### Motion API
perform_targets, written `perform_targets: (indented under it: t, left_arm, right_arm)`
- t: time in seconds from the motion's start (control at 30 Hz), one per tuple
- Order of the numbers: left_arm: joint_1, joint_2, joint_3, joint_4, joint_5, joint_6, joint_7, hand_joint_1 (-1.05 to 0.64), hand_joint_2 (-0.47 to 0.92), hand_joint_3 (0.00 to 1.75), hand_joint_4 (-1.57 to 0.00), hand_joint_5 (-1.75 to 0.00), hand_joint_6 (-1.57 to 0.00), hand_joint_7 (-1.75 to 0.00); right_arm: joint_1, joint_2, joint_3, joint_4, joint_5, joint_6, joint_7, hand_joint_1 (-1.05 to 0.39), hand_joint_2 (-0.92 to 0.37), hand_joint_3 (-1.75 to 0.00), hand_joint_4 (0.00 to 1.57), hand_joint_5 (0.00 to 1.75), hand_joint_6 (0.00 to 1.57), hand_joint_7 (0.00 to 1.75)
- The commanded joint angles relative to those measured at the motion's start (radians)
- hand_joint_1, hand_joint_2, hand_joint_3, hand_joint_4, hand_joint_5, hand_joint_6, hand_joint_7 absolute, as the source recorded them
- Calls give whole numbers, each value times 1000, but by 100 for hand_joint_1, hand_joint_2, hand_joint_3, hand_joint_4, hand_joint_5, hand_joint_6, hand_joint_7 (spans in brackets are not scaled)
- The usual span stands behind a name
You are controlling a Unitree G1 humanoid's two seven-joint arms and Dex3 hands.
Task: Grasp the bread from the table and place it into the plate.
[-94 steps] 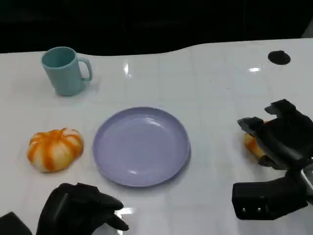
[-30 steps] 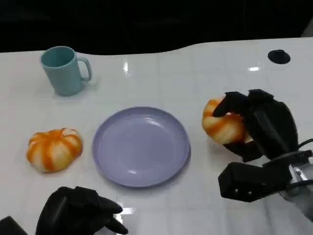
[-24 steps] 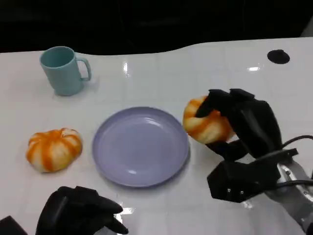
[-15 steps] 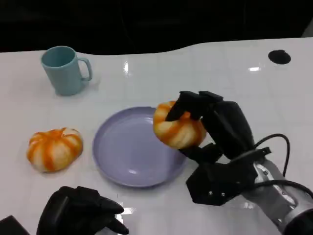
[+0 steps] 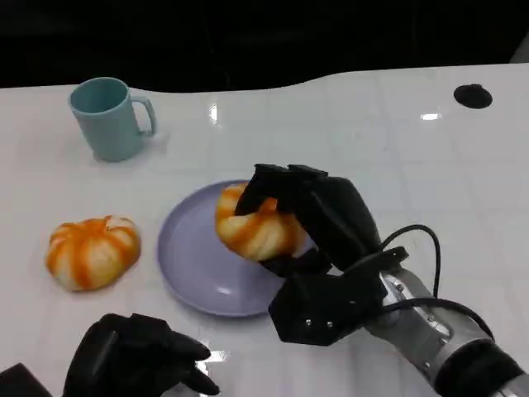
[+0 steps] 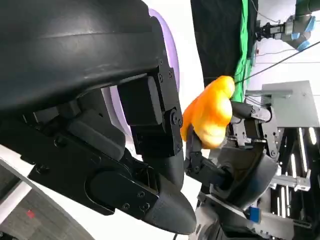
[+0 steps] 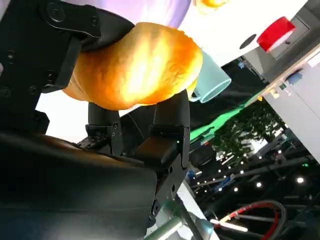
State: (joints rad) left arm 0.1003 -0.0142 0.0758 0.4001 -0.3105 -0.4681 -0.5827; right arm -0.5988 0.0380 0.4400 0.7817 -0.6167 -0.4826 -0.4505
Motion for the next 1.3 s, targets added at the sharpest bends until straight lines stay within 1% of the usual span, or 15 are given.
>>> perform_targets:
  t: [0.03, 0.07, 0.1, 0.13, 0.17, 0.2, 0.23, 0.3, 0.37, 0.53, 0.73, 0.87, 0.97, 1.13, 1.3]
  left_arm:
    - [0, 8, 2, 1, 8, -7, 12, -105, 79, 0, -157, -34, -157, -11]
    - [0, 9, 2, 0, 8, -7, 12, -105, 79, 0, -157, -34, -157, -12]
    - [1, 10, 2, 0, 9, -8, 11, -105, 79, 0, -157, -34, -157, -12]
    - [2, 10, 3, -1, 7, -6, 11, -105, 79, 0, -157, -34, -157, -12]
    - [3, 10, 3, -1, 6, -5, 10, -105, 79, 0, -157, -34, -157, -12]
    - [3, 9, 3, -1, 5, -5, 9, -105, 79, 0, -157, -34, -157, -12]
    - [4, 9, 2, -2, 4, -4, 7, -105, 79, 0, -157, -34, -157, -12]
    - [5, 8, 2, -6, 3, -2, 8, -105, 78, 0, -157, -34, -157, -12]
    - [5, 8, 2, -8, 3, -1, 10, -105, 78, 0, -157, -34, -157, -12]
    - [4, 9, 1, -7, 6, -2, 11, -105, 79, 0, -157, -34, -157, -12]
    - [3, 8, 2, -6, 4, -3, 11, -105, 78, 0, -157, -34, -157, -12]
    - [0, 9, 4, -1, -2, 0, 6, -105, 78, 0, -157, -34, -157, -11]
    - [-4, 9, 5, 7, 2, -5, 8, -105, 78, 0, -157, -34, -157, -11]
    - [-9, 9, 6, 13, -2, -7, 1, -105, 78, 0, -157, -34, -157, -11]
    - [-6, 10, 4, 6, 5, -5, 9, -105, 78, 0, -157, -34, -157, -11]
  right_arm:
    - [-15, -14, 10, -15, -5, 42, 60, -10, -43, -97, 66, 115, 81, 49]
    - [-12, -21, 15, -24, -7, 48, 84, -15, -46, -91, 49, 89, 71, 31]
    - [-9, -25, 18, -31, -7, 51, 100, -17, -49, -84, 41, 75, 65, 22]
    - [-4, -31, 21, -42, -8, 58, 120, -18, -51, -80, 37, 67, 63, 16]
    - [1, -38, 26, -54, -11, 66, 139, -22, -56, -72, 27, 60, 56, 10]
    - [4, -42, 28, -65, -13, 73, 153, -28, -69, -48, 16, 57, 48, 4]
    - [10, -50, 31, -84, -14, 87, 179, -30, -75, -37, 11, 57, 46, 2]
    - [24, -64, 33, -130, -5, 115, 239, -40, -88, -17, 2, 45, 33, 1]
    - [38, -76, 31, -172, 4, 137, 291, -47, -91, -15, 0, 35, 25, 0]
    - [71, -98, 31, -262, 15, 173, 374, -53, -92, -13, 0, 26, 21, 0]
    - [118, -137, 21, -370, 28, 186, 448, -54, -92, -12, 1, 26, 21, 0]
    - [156, -163, 0, -440, 65, 166, 473, -55, -92, -11, 1, 39, 21, 1]
    - [194, -183, -25, -495, 105, 143, 487, -51, -92, -7, 1, 54, 26, 3]
    - [263, -208, -63, -575, 160, 101, 496, -43, -92, -6, 10, 64, 35, 7]
    - [343, -218, -103, -615, 211, 28, 479, -32, -91, -5, 31, 76, 51, 14]
